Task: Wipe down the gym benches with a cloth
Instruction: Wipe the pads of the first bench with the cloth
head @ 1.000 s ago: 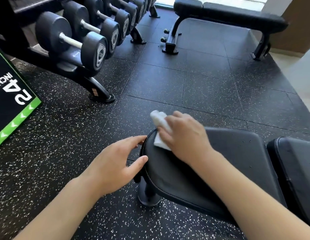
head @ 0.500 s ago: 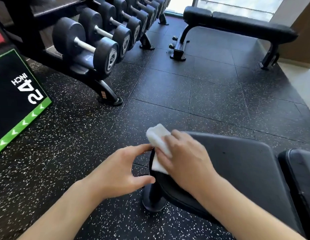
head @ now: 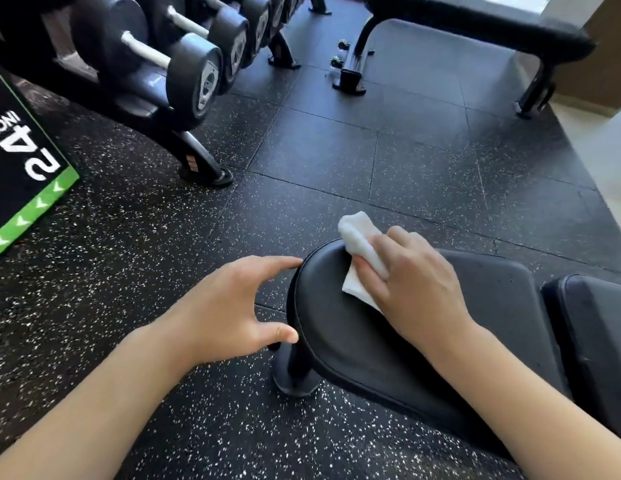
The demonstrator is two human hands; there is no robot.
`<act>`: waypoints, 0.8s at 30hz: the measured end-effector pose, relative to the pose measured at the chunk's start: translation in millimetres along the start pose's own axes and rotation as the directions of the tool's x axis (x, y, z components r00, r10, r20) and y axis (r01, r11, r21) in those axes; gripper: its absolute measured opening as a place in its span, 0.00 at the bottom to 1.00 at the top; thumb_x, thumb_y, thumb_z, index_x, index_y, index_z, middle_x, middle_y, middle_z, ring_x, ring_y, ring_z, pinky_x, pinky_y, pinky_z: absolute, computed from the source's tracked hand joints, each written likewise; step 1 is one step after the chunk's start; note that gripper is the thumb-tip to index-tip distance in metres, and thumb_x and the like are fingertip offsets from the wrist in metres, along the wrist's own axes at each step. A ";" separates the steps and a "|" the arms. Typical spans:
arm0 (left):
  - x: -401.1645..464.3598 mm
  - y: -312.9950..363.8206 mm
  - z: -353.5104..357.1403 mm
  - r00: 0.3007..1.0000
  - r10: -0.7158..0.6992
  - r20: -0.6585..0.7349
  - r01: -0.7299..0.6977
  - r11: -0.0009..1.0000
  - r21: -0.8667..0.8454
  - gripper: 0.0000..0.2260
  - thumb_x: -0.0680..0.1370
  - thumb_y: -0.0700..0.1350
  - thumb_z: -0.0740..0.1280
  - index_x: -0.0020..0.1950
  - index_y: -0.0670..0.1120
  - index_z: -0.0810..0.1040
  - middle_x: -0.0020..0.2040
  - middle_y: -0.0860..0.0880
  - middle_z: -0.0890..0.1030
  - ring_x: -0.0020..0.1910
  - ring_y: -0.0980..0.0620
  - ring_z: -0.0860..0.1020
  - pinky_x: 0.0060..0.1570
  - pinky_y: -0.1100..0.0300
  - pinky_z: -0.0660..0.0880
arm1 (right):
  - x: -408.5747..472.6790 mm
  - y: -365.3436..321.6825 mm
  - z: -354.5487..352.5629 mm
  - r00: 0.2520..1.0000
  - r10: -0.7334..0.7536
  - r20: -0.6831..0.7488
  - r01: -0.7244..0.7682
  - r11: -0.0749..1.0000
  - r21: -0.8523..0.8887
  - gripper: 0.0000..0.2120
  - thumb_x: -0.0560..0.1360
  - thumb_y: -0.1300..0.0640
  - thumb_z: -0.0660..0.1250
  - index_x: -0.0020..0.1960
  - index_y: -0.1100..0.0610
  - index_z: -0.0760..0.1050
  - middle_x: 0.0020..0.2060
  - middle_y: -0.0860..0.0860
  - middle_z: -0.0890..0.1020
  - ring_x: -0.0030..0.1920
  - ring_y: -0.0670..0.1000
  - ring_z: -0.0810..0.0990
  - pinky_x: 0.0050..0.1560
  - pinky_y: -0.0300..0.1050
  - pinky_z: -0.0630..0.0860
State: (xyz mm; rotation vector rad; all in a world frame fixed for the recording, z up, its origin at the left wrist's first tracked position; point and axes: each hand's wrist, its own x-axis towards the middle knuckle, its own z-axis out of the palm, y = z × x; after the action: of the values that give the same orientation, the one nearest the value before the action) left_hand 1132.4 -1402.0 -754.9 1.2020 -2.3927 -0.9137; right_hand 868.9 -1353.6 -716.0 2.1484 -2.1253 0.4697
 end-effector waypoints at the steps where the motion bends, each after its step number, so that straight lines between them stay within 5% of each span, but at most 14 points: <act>1: 0.1 0.3 -0.6 1.000 -0.001 -0.002 0.001 1.000 -0.011 0.44 0.66 0.64 0.81 0.79 0.64 0.66 0.73 0.65 0.74 0.72 0.66 0.71 0.74 0.58 0.69 | -8.0 -11.5 -0.8 0.999 -0.051 -0.002 0.051 0.998 0.019 0.12 0.80 0.48 0.69 0.46 0.57 0.77 0.41 0.50 0.76 0.43 0.57 0.76 0.42 0.47 0.65; 6: 1.5 6.8 -5.0 0.999 0.047 -0.004 -0.047 0.999 -0.026 0.34 0.72 0.54 0.75 0.77 0.63 0.69 0.70 0.68 0.75 0.71 0.67 0.72 0.73 0.56 0.71 | -37.7 -28.7 0.7 0.946 -0.323 0.038 0.314 0.937 0.156 0.13 0.81 0.46 0.66 0.46 0.56 0.76 0.40 0.50 0.74 0.39 0.54 0.71 0.38 0.49 0.69; 8: 5.2 14.1 -0.4 0.998 0.057 -0.039 -0.057 0.998 -0.012 0.31 0.74 0.50 0.71 0.78 0.59 0.70 0.72 0.65 0.75 0.73 0.66 0.70 0.76 0.57 0.68 | -28.5 -4.8 -3.1 0.962 -0.271 0.032 0.266 0.957 0.113 0.14 0.81 0.46 0.67 0.47 0.57 0.79 0.41 0.51 0.75 0.41 0.56 0.74 0.41 0.49 0.69; 12: 14.5 36.3 19.2 0.992 0.076 -0.105 -0.076 0.997 0.001 0.23 0.81 0.44 0.68 0.77 0.54 0.73 0.77 0.60 0.70 0.78 0.62 0.64 0.79 0.67 0.57 | 8.6 59.9 -9.0 0.992 0.125 -0.001 -0.125 0.992 -0.009 0.15 0.82 0.45 0.66 0.49 0.57 0.80 0.44 0.53 0.77 0.49 0.59 0.79 0.48 0.47 0.69; 14: 17.7 46.7 31.6 0.987 0.117 -0.107 -0.111 0.992 0.064 0.22 0.82 0.47 0.67 0.77 0.51 0.74 0.80 0.56 0.67 0.79 0.57 0.63 0.78 0.68 0.54 | 15.6 68.1 -6.9 0.978 0.209 -0.010 -0.209 0.978 -0.018 0.16 0.83 0.45 0.63 0.49 0.57 0.79 0.45 0.53 0.78 0.51 0.59 0.79 0.51 0.50 0.71; 21: 28.2 71.0 56.2 0.971 0.153 -0.182 -0.126 0.981 0.149 0.24 0.79 0.48 0.60 0.74 0.42 0.74 0.77 0.43 0.71 0.77 0.42 0.67 0.79 0.47 0.63 | -2.1 14.9 1.9 0.996 -0.084 -0.003 0.084 0.996 0.034 0.12 0.78 0.48 0.68 0.46 0.57 0.78 0.42 0.53 0.78 0.43 0.57 0.78 0.42 0.48 0.72; 24: 26.1 80.2 62.2 0.967 0.084 -0.241 -0.059 0.992 0.110 0.25 0.78 0.49 0.58 0.73 0.44 0.76 0.78 0.46 0.71 0.79 0.43 0.66 0.79 0.46 0.64 | 8.4 59.1 -9.2 0.997 0.067 0.023 -0.068 0.997 0.031 0.15 0.82 0.45 0.65 0.50 0.57 0.79 0.46 0.53 0.78 0.50 0.58 0.78 0.49 0.52 0.74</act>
State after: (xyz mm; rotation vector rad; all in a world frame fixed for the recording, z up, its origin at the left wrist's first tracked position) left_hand 1035.7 -1362.2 -748.4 1.1804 -2.2892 -0.5881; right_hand 809.0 -1361.1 -714.2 2.1139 -2.2231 0.4911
